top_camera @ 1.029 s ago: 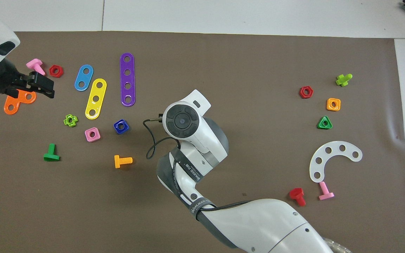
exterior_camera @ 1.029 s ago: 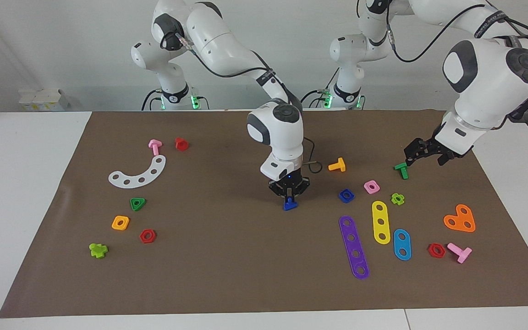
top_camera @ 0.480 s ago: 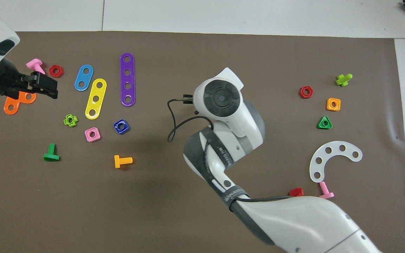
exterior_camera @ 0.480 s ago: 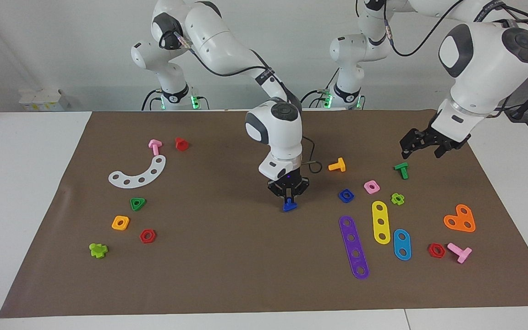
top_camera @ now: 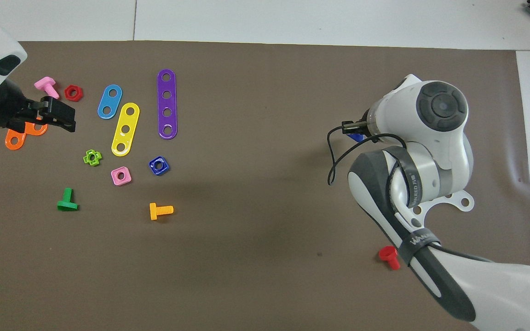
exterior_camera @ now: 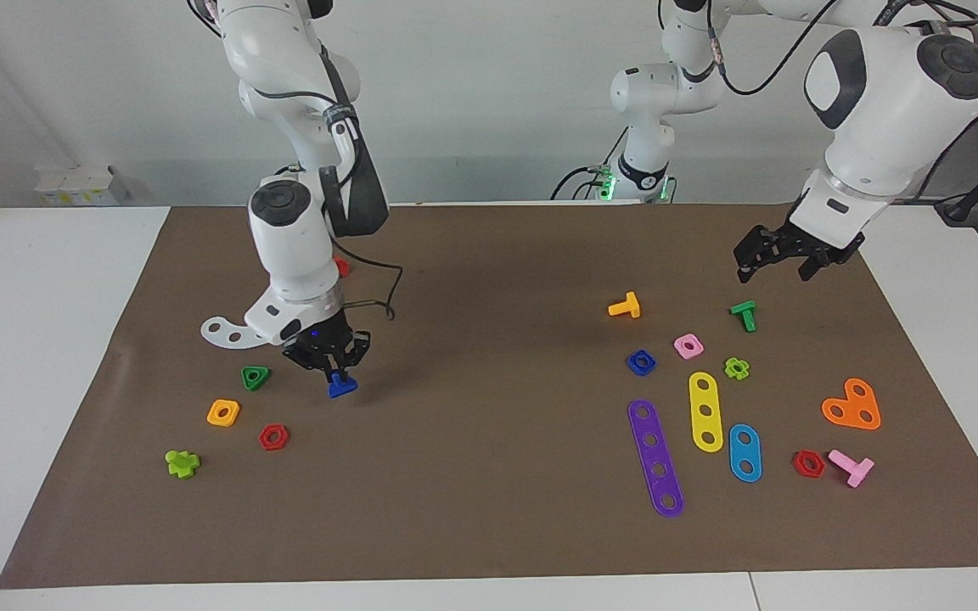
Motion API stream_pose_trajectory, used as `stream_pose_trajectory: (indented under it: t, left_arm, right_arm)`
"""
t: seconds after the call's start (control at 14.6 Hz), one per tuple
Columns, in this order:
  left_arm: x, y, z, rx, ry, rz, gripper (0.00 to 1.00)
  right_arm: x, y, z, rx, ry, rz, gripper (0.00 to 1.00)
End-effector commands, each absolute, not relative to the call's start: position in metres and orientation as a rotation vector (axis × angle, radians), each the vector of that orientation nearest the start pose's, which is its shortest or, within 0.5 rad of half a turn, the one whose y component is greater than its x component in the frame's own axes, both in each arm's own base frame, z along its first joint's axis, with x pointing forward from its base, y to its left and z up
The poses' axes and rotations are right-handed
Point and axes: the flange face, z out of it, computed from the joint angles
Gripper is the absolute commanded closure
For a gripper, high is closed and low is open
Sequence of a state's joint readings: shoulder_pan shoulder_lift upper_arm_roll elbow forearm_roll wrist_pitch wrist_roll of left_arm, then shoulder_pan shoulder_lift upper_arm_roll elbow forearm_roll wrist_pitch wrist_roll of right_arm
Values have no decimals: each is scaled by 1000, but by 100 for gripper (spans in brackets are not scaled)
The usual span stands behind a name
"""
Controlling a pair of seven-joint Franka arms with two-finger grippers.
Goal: Unscrew and place screws in storage area
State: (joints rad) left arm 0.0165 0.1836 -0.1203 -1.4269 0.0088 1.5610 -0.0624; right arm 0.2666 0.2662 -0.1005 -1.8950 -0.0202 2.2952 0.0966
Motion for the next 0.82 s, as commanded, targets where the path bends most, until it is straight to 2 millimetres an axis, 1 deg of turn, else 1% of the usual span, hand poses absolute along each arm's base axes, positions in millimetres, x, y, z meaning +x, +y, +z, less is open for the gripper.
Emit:
stream_pose_trajectory:
  t: [0.0,0.21,0.27,0.69,0.75]
  left_arm:
    - [598,-51,588,-3149,59,43,0]
    - [600,-51,591,-3150,95,9,0]
    - [599,-52,592,-3150,112,2,0]
    - [599,-55,595,-3150,122,-20,0]
    - [599,-55,596,-3150,119,-20,0]
  right_arm:
    - [602,73,365,-3142,-187,-223,100]
    - [590,44,349,-3147,-194,-222,100]
    - [588,38,345,-3148,-197,-210,100]
    - [575,35,337,-3149,-196,-168,100]
    - [575,35,337,-3149,-191,-170,54]
